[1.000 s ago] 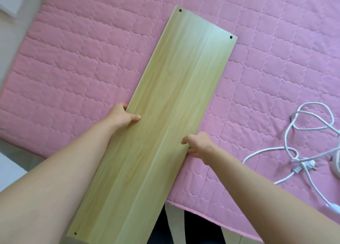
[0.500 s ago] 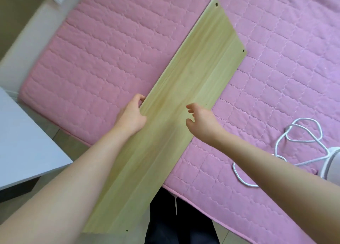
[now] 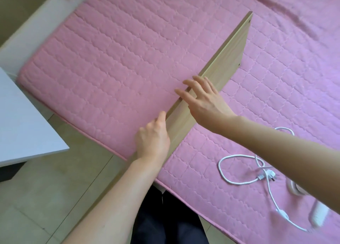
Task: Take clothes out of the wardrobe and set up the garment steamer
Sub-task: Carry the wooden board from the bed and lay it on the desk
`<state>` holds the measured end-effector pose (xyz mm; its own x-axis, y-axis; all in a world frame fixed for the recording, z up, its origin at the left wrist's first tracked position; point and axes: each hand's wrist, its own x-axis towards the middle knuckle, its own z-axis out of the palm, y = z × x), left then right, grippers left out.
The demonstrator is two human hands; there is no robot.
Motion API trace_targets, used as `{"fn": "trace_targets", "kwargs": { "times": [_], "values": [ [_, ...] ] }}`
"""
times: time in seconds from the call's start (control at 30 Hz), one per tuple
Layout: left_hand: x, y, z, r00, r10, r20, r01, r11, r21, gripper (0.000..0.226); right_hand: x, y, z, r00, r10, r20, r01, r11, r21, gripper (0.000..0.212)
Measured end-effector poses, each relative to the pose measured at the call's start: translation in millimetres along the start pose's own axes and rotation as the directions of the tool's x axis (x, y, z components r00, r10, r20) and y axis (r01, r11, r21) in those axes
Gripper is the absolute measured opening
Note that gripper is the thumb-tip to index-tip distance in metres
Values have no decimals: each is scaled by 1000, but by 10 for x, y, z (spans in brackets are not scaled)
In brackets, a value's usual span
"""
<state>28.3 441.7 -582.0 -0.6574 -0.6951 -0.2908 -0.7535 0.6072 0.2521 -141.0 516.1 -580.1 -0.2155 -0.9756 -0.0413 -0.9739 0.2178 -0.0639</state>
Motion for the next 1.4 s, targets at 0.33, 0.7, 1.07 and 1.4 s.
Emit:
{"fn": "trace_targets", "kwargs": {
  "times": [0.33, 0.7, 1.07, 1.4],
  "values": [
    [-319, 179, -152, 986, 27, 162, -20, 999, -46, 26, -138, 37, -258, 947, -249, 203, 290, 935, -206, 28],
    [-833, 99, -772, 987, 85, 136, -102, 987, 121, 32, -418, -203, -679, 940, -336, 55, 339, 938, -68, 34],
    [-1380, -188, -1501, 967, 161, -195, -169, 985, -23, 28, -688, -758, -1628, 967, -247, -69, 252, 963, 91, 12],
    [-2136, -465, -1811, 922, 105, -373, -116, 993, -7, 33, -870, -1395, -2113, 953, -291, -81, 300, 944, 136, 9]
  ]
}}
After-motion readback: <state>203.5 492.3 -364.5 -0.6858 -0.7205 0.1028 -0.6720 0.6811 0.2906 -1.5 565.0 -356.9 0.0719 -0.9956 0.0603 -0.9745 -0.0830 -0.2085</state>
